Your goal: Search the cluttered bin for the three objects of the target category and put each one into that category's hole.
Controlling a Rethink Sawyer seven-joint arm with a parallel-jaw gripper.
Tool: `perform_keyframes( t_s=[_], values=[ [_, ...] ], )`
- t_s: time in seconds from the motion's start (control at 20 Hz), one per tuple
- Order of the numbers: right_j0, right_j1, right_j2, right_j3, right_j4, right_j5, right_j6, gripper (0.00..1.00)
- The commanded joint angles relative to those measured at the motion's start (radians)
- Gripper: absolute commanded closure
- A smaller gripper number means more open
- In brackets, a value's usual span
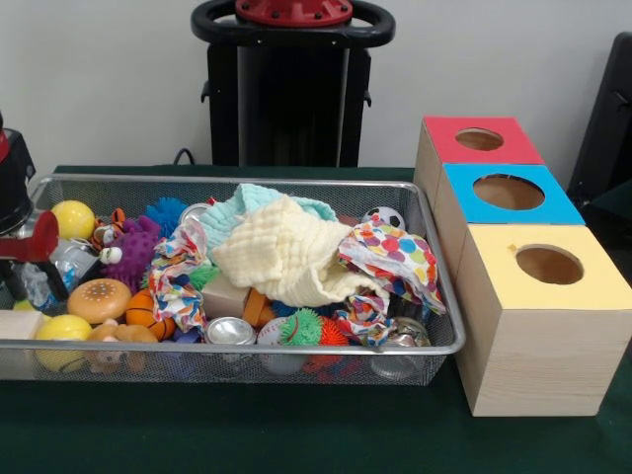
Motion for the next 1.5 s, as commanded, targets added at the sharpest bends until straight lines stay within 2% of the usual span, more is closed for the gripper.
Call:
perform_keyframes(
  t_s=[0.05, 0.35, 0.9, 1.1, 1.3, 1.5],
  values=[
    [-0.013, 0.096, 0.041, 0.052, -0.053, -0.062, -0.164, 1.00],
    [-0.010, 0.083, 0.030, 0.081, -0.062, -0.101, -0.134, 1.00],
    [0.048, 0.008, -0.041, 0.165, -0.101, -0.180, -0.012, 1.00],
    [0.107, -0.018, -0.094, 0.210, -0.137, -0.278, 0.086, 1.00],
    [0.163, -0.031, -0.147, 0.244, -0.119, -0.330, 0.192, 1.00],
    [0.205, -0.040, -0.186, 0.266, -0.062, -0.326, 0.238, 1.00]
  ],
)
